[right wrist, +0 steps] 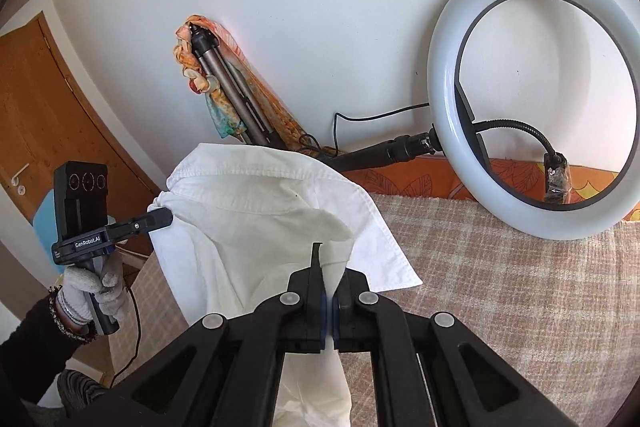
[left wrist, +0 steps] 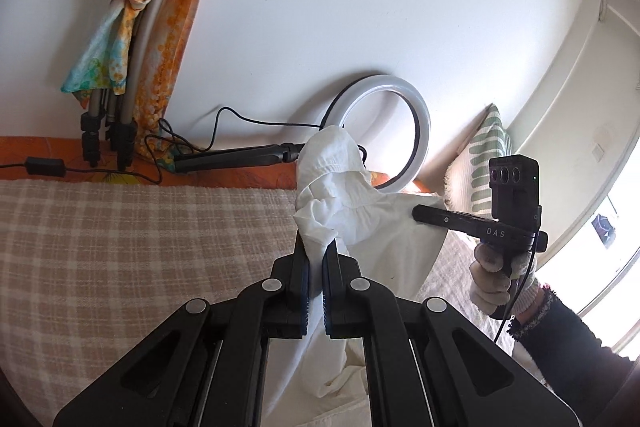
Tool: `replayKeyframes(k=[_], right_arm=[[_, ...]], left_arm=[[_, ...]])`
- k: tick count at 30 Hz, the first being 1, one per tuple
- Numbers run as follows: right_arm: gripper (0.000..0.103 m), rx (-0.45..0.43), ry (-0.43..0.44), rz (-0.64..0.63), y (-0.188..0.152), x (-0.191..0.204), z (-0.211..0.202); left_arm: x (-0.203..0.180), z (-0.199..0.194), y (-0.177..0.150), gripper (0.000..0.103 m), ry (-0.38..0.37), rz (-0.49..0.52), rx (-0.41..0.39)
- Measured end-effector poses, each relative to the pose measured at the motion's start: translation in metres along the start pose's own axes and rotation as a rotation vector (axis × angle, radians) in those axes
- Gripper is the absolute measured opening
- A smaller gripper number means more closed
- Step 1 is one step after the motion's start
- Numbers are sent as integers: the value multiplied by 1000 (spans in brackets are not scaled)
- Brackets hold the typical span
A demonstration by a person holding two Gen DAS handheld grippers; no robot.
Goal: Fold small clothes
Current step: 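Grasp the collar end with both tools and lift it up, then fold the collar end over onto the shirt bundle with both tools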
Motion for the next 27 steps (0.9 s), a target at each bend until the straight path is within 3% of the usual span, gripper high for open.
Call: replayKeyframes(k=[12,21,27], right_arm=[[0,-11,-24,-77,-51,63,-66],[0,-5,-76,-87,-138,92,-88],[0,6,-123,-94,-193,101,-89]], left_arm=[[-46,-69,-66,3,-11,57,-10],[-49,-82,-151,3,11,64,74],[-53,-85,-200,3,66,149,139]])
Point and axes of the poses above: each gripper's, at about its wrist camera, not at the fingertips, and z roughly the way its jaws point, x to its left, y to its top, the point moved 9 cm from there along z, roughly the way its jaws point, and after that the axes turned 3 degrees about -z, right-handed, at the moved point
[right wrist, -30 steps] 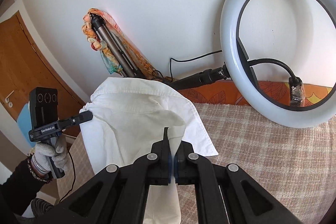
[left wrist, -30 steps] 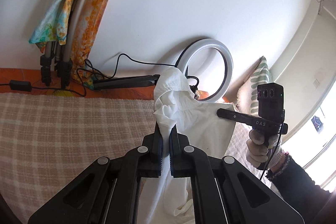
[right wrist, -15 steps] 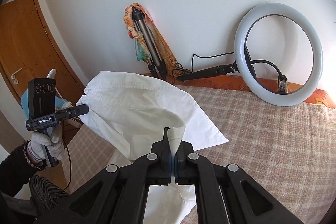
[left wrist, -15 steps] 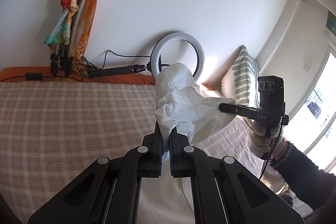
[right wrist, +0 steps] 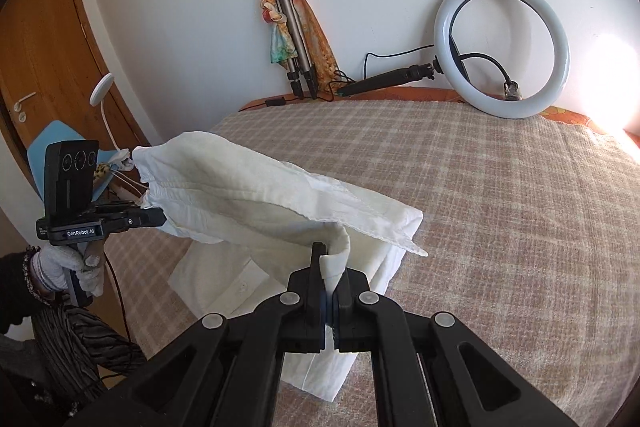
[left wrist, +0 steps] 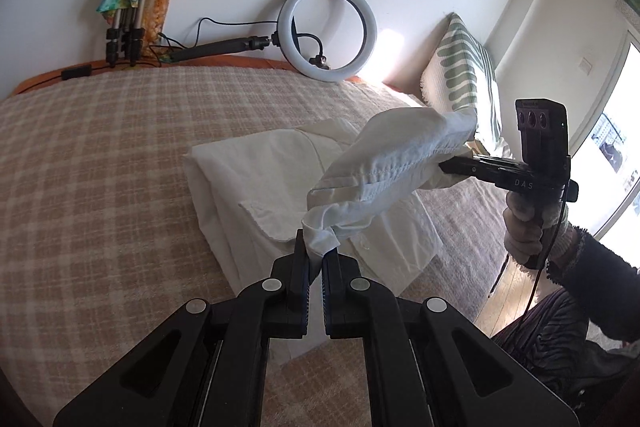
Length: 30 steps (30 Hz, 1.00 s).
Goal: Fold small clothes
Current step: 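Fold the collar end over onto the shirt bundle with both tools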
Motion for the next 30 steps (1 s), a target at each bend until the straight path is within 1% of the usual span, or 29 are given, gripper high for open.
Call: replayKeyframes(k=[3,5,7,8,10,11,12,14,16,19,20,22,24,26,28,30], right_arm=[[0,17,-17,-24,-17,4,-3],[0,44,-41,-84,-28,12,-5],[3,71,-57,-122,-42,17,-8],[4,91,-60,-143,-49,19,-10],[8,121,-98,-180,-62,18,-15],[12,127,-103,-186,-67,18,-20],[18,127,-94,-187,-71,18,-25],[22,116,-67,-171,-75,16,-36],[25,88,-58,-98,-71,4,-45],[27,50,-22,80,-59,-18,-44],[32,44,-20,127,-55,-24,-40],[34,62,-12,201,-50,-33,-27],[33,71,-24,200,-46,-33,-16],[31,65,-52,144,-38,-24,-8],[30,61,-49,105,-27,-12,-1],[29,51,-45,81,-13,-4,6]], left_arm=[[-7,-3,-18,3,23,59,19],[-10,-4,-29,4,32,105,43],[-12,-7,-39,5,53,140,66],[-12,-9,-43,6,60,151,78],[-9,-14,-49,8,78,163,91],[-8,-17,-51,8,83,162,97],[-6,-21,-53,8,87,160,104],[-2,-31,-55,8,96,149,107],[3,-42,-46,9,93,119,76],[11,-50,-24,9,93,60,13],[14,-48,-16,9,82,34,-3],[15,-39,-3,9,77,14,-17],[11,-25,7,9,69,20,-18],[3,-8,15,9,58,21,-8],[-6,7,26,9,38,15,-6],[-13,21,40,9,44,24,-8]])
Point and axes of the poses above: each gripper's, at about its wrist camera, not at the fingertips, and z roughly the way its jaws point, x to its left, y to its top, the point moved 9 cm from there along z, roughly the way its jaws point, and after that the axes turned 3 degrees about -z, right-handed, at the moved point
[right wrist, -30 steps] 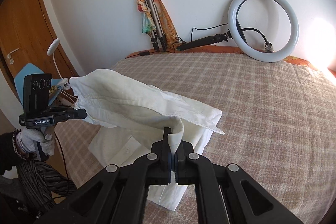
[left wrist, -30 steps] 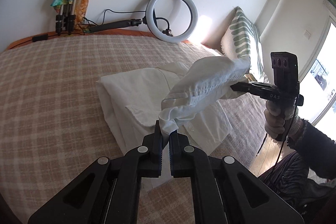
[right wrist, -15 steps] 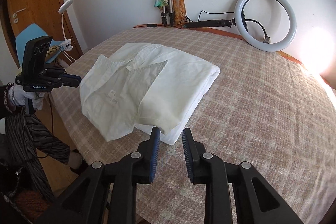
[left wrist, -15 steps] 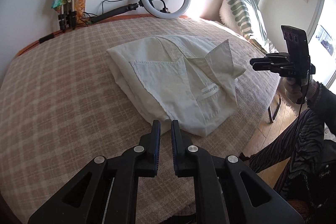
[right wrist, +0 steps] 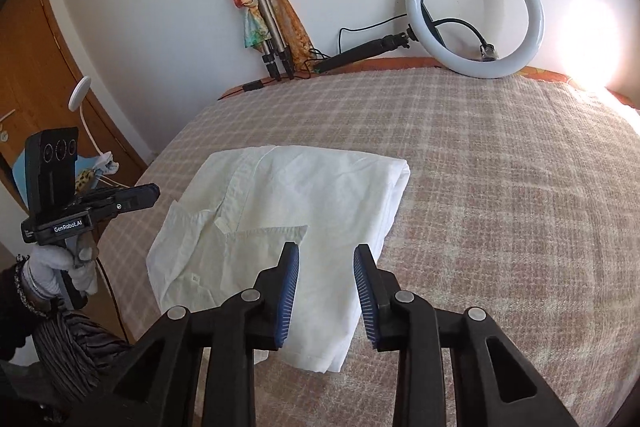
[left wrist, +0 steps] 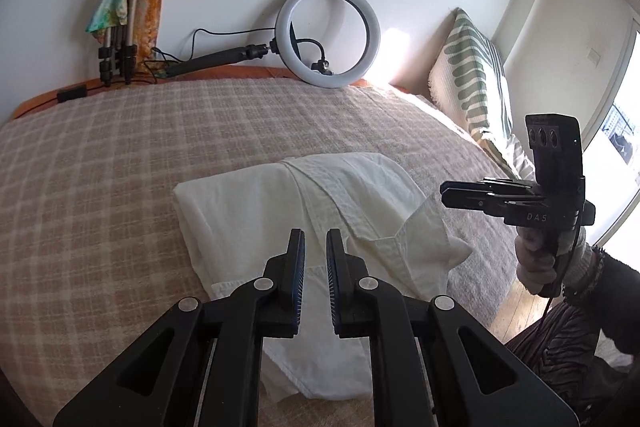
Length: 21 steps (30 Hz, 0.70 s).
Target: Fold small clothes
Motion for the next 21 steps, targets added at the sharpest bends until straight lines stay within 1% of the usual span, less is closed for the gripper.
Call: replayKeyframes(k=[2,4,6,8,10,13,14,15,17,19,20,21], right_arm=[[28,-8,-4,-13,18,6,10],[28,4,5,-27,34,11,25],[28,27,18,-40,46,13,44],[29,41,-7,-40,54,9,65],[29,63,1,-30,53,4,82],[29,121,-48,-74,41,-3,105],[27,139,-73,-98,37,-7,111],[25,150,-78,-105,33,-10,115],[25,166,-66,-97,24,-15,124],[25,163,-77,-121,24,-14,124],[25,167,-86,-126,25,-14,123],[24,165,-92,-118,28,-14,119]], left_arm=[[-6,13,15,9,-10,9,5],[-9,28,27,9,5,33,12],[-9,45,33,9,5,42,39],[-3,63,33,9,28,49,65],[5,81,24,9,41,38,106],[16,100,6,9,56,42,153],[18,103,1,9,49,42,156],[19,104,-2,9,38,41,144],[21,104,-5,9,16,30,135],[21,101,-1,9,14,22,157],[21,95,4,9,7,-1,155],[23,84,10,9,0,-27,132]])
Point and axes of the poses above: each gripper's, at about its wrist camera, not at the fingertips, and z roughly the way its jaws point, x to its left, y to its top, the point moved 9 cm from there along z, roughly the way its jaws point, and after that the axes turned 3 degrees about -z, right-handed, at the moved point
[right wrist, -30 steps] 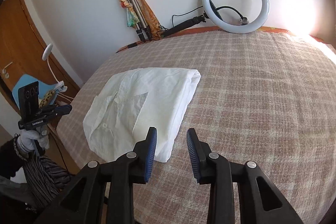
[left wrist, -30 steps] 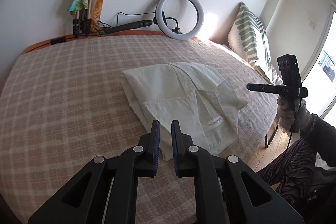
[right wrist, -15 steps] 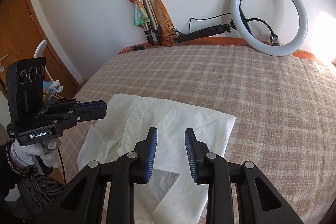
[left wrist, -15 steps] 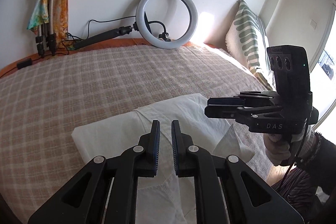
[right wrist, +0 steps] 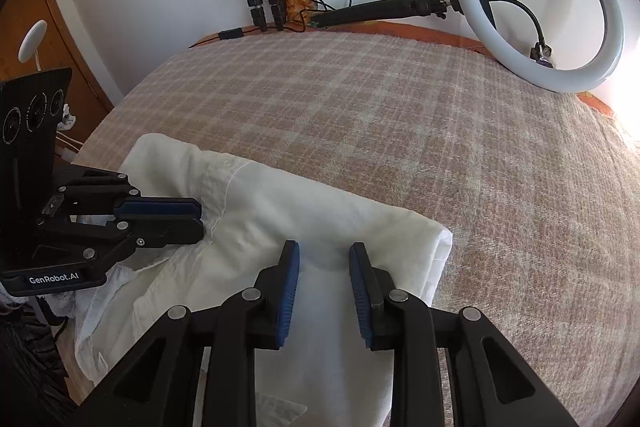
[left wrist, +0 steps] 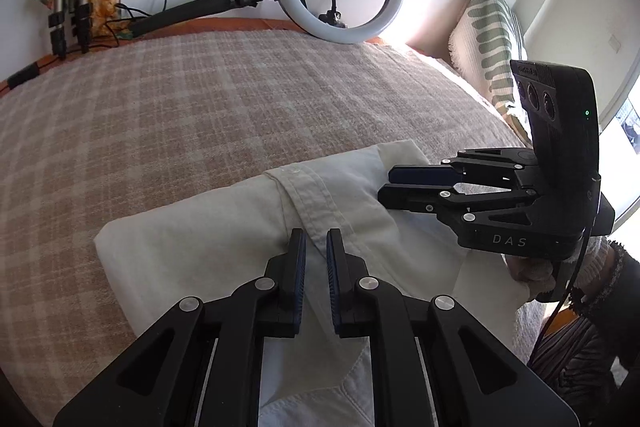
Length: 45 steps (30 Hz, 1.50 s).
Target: Fold small clothes
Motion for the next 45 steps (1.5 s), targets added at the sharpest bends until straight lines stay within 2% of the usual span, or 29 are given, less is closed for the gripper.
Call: replayKeyframes(k=[3,6,8,11,13,15,19,20,25,28,30,32,35,39,42,43,44,45], right_arm=[[24,-53,31,63,7,-7,-29],[30,-124,93,144,8,-14,-64],[30,-146,157,183,5,-11,-80],[30,-132,149,174,-7,-3,-84],[30,-97,152,175,-19,2,-79],[30,-56,136,171,-32,4,-71],[29,15,146,197,-60,3,-56],[26,23,139,190,-66,3,-54],[26,33,130,174,-79,1,-59],[27,-12,160,211,-72,-9,-79],[35,-67,151,261,-61,-26,-89],[36,-92,192,358,-50,-45,-85],[35,-75,225,456,-38,-70,-64],[30,-77,322,538,-17,-84,-40],[23,-61,361,562,-7,-84,-23],[22,-58,367,570,-5,-83,-18],[15,-59,354,567,-3,-83,-13],[11,-59,293,548,-2,-86,-10]], left_arm=[[25,-39,14,9,-5,-94,-96],[64,-71,19,9,4,-212,-140],[84,-79,14,9,10,-263,-148],[89,-73,7,9,-36,-305,-138],[78,-62,5,9,-61,-280,-115],[67,-49,3,9,-51,-237,-86],[74,-21,-17,9,79,-193,3],[79,-15,-23,9,106,-184,22],[91,-29,-24,9,157,-191,-12],[93,-48,-19,9,121,-242,-62],[85,-58,-12,9,101,-232,-88],[68,-63,-5,9,61,-212,-113],[34,-65,-4,9,-2,-160,-126],[-10,-49,-20,9,-95,-79,-67],[-24,-27,-35,9,-111,-51,5],[-26,-22,-39,9,-105,-44,20],[-26,-19,-40,9,-96,-40,30],[-25,-18,-40,9,-94,-42,32]])
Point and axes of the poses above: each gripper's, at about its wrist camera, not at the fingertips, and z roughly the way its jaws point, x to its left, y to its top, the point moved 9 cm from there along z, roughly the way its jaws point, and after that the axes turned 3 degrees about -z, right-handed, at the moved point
